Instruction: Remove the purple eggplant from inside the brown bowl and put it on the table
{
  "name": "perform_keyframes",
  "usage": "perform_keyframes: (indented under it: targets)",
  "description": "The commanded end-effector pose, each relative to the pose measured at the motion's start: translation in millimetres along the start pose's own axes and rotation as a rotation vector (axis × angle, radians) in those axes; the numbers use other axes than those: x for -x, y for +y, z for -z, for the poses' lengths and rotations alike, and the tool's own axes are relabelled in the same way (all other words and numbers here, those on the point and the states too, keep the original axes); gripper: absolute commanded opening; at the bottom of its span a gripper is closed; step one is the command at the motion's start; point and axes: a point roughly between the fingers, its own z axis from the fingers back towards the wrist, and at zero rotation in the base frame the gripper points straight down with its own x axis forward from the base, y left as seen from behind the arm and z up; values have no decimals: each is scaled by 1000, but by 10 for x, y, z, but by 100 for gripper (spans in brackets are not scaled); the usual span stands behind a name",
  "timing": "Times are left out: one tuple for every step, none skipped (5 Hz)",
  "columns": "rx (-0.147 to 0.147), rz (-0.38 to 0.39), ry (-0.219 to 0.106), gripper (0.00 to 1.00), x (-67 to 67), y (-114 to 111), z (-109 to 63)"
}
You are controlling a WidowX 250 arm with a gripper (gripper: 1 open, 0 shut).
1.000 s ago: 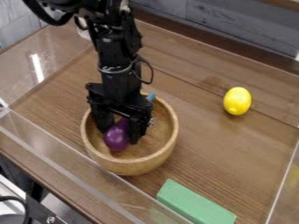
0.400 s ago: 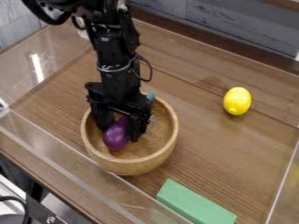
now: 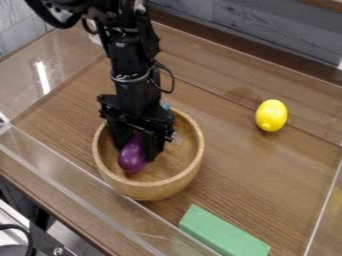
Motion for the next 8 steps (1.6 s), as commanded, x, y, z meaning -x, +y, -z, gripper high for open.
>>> perform_keyframes:
  targets:
    - [5, -8, -63, 0, -122, 19, -197]
    - [20, -20, -71, 0, -134, 5, -289]
    - [40, -33, -95, 0, -174, -23, -451]
    - [36, -38, -92, 0, -174, -27, -336]
    - [30, -41, -85, 0, -157, -33, -255]
    - [35, -48, -87, 0, -172, -52, -246]
    - [44, -57, -90, 0, -180, -68, -285]
    - [53, -65, -92, 0, -190, -83, -329]
